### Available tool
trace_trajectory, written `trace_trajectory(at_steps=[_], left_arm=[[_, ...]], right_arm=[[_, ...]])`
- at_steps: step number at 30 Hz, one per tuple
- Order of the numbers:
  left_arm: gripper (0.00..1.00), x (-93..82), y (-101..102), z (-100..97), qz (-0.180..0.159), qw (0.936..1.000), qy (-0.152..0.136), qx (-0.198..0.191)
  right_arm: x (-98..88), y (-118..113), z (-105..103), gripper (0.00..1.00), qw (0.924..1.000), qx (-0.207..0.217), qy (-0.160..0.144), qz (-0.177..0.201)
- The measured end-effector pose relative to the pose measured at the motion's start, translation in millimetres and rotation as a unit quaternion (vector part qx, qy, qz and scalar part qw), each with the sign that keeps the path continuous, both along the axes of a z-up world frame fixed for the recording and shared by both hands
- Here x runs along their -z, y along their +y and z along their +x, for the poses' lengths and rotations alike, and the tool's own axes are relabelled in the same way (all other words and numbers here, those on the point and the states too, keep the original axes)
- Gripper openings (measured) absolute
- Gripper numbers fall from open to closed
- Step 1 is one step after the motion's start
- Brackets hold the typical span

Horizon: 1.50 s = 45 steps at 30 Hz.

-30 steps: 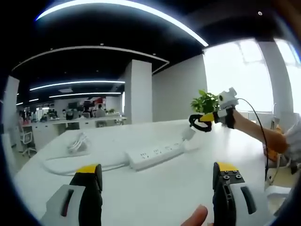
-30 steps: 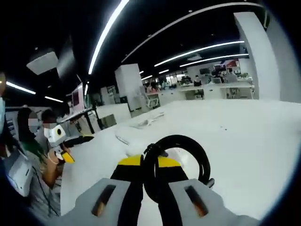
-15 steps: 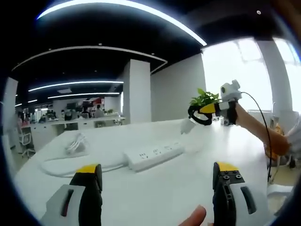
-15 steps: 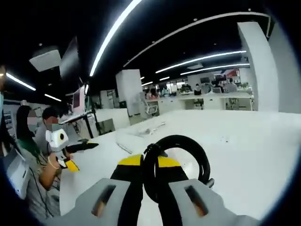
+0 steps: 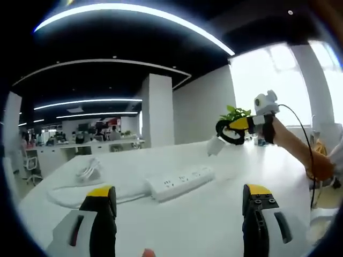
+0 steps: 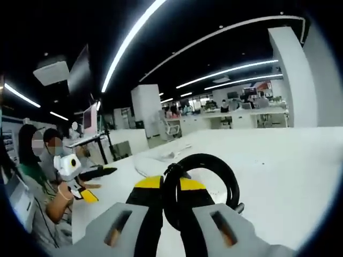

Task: Straighten the power strip on the desk, plug the charger into it

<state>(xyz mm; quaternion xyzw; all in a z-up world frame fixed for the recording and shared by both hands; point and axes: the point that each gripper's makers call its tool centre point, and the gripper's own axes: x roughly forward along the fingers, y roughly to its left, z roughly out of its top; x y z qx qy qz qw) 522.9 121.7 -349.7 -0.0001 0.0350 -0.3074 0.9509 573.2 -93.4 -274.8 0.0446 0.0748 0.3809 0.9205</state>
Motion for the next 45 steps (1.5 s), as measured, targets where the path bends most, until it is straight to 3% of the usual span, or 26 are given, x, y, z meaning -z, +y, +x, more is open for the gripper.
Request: trace_trajectory(at_steps=[16,25,35,39,45], left_arm=[[0.99,-13.9,-22,21.4,0.019,0.9985,-0.05,0.01],[0.99,-29.8,-47,37.8,0.035,0.995,-0.092,0.016],[0.99,-31.9,-89,62.2,0.028,0.9946,-0.095,0.031],[0.99,-34.4,-101,72.2,0.021,0.9934,-0.109,0.029],[0.99,-25.8,-119,81.0,0.034,0.9921,-0.115,0.038]], right_arm=[[1.1,10,-3,0.07,0.9999,-0.006,-0.001,0.009],[1.4,15,-2,0.07,0.9998,-0.002,0.0,0.018],[0.4,20,-2,0.07,0.9996,-0.004,0.007,0.029],[0.5,21,-3,0.07,0.9996,-0.004,0.008,0.028],[0.1,19,-2,0.07,0.9994,-0.002,0.007,0.033]])
